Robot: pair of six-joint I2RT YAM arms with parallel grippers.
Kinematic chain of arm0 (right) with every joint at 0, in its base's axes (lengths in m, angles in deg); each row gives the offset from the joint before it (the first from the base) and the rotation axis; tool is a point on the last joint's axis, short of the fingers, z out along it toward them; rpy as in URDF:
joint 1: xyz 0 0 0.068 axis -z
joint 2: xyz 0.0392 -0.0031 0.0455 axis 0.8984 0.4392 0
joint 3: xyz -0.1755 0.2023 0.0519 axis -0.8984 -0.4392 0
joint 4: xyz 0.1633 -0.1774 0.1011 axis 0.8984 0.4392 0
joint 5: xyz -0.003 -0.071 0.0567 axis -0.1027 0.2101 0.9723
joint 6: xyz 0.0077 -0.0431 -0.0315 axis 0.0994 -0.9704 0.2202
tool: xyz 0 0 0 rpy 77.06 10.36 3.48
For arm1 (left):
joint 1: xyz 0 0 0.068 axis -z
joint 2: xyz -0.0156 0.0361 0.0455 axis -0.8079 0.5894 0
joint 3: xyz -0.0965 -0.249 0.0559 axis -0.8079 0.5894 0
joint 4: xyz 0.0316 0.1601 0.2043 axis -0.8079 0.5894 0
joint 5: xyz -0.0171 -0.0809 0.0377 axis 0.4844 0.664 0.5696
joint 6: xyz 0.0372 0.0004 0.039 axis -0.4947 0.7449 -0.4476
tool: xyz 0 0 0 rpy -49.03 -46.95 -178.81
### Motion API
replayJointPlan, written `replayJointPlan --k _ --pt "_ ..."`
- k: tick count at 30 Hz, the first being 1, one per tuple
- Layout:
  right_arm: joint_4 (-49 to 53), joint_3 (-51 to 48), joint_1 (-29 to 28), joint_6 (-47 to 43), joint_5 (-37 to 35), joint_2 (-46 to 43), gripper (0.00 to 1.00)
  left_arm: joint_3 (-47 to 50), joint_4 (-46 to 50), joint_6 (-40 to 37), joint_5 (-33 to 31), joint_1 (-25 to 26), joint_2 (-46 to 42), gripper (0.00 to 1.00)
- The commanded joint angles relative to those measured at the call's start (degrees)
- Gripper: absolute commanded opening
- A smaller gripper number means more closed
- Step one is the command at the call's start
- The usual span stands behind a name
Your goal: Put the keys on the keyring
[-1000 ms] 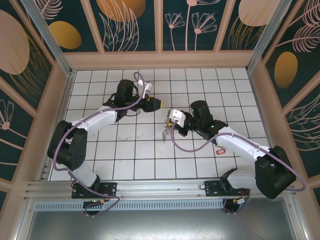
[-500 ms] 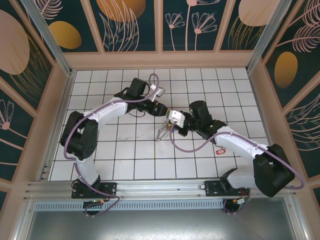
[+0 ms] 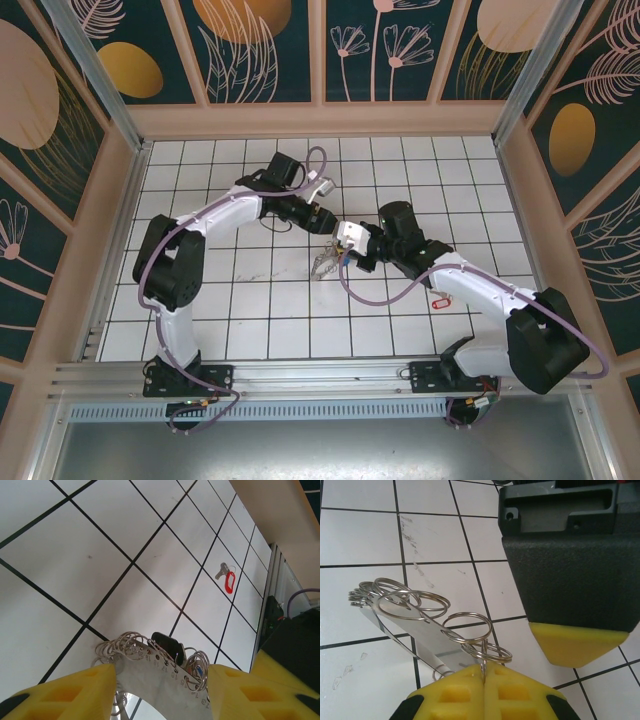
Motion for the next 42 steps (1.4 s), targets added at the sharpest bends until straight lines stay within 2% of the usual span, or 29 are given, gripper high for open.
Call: replayJointPlan --k 1,7,13,24,30,35,37,39,40,42 --pt "-3.1 1.0 -0.2 -1.8 0.2 -0.3 0.0 -1.4 3.5 -2.7 2.6 0.6 0.6 0.52" --pt "-3.5 1.1 -0.7 -2.1 -1.0 -0.4 0.0 -3.4 7.3 -4.0 3.3 0.9 2.4 0.5" --pt "-2.8 1.1 -0.6 -1.9 -2.8 -0.1 0.0 -2.3 5.7 -4.5 2.4 1.0 0.0 0.46" --pt "-0.9 1.4 1.0 -0.5 -6.4 0.1 0.0 6.0 -7.0 1.3 2.2 0.7 -8.0 0.37" --pt "-2.0 2.4 1.4 1.6 -11.7 0.8 0.0 9.5 -10.7 3.5 2.9 0.5 -10.2 0.34" --pt "1.2 6.0 2.1 1.7 -15.2 1.4 0.0 14.7 -20.2 10.4 -6.0 -0.1 -15.1 0.35" --pt "2.0 7.0 1.2 0.9 -17.6 2.7 0.0 17.1 -22.7 12.6 -13.6 -0.3 -17.3 0.35" --pt "4.5 8.8 -1.0 -1.5 -16.7 4.9 0.0 20.0 -25.0 16.1 -22.7 -0.9 -19.3 0.37" --pt "6.6 10.1 -2.2 -2.5 -15.2 6.9 0.0 21.9 -26.2 18.6 -27.3 -1.6 -20.5 0.34" --pt "9.0 12.4 -4.7 -3.3 -14.7 11.1 0.0 25.3 -28.0 23.4 -33.1 -3.9 -22.6 0.34"
